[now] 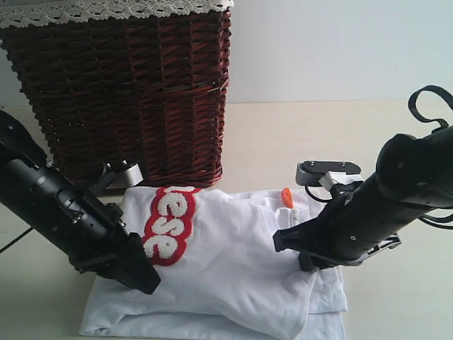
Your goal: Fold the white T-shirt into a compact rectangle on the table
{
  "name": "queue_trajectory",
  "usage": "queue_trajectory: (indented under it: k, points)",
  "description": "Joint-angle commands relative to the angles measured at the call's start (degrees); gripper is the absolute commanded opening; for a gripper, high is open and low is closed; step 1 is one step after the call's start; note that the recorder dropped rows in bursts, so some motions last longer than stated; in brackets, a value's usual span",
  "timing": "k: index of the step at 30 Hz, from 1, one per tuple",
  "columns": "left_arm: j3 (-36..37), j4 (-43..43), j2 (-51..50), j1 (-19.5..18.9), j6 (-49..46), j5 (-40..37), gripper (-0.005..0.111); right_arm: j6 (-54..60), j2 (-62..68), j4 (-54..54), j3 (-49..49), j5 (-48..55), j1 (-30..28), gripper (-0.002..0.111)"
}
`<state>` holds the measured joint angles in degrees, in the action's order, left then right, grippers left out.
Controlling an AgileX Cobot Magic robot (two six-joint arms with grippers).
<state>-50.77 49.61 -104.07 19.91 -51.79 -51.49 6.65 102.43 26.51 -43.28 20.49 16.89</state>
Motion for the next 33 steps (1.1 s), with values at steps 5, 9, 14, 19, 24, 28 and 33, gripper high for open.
queue_trajectory:
  k: [5, 9, 14, 19, 24, 28, 33]
  points:
    - [0.1, -1.0, -1.4, 0.1, -0.2, 0.2, 0.042, 5.7, -1.5, 2.4, -3.5, -1.0, 0.0, 0.0]
    - [0.1, -2.1, -3.0, 0.1, 0.7, 0.2, 0.042, 2.9, -4.9, -3.6, -6.1, -1.0, 0.0, 0.0]
    - [0.1, -2.1, -4.6, 0.1, 1.1, 0.4, 0.042, -5.5, -5.3, -16.7, -7.1, 0.7, 0.0, 0.0]
    - [-0.8, -0.8, -4.1, 0.1, 1.1, -4.7, 0.042, -19.7, -2.5, -34.4, -7.1, 5.3, 0.0, 0.018]
    - [-3.4, 1.2, -0.6, 0.1, 1.1, -9.0, 0.042, -30.8, -4.6, -47.7, -7.1, 7.6, 0.0, 0.047]
    - [-4.7, 3.7, 2.4, 0.1, -0.2, -3.4, 0.042, -36.0, -9.1, -48.5, -7.1, 6.5, 0.0, 0.043]
    - [-4.7, 9.4, -1.0, 0.1, -1.9, 11.3, 0.042, 9.0, -8.3, -3.5, -7.1, 6.8, 3.2, 0.0]
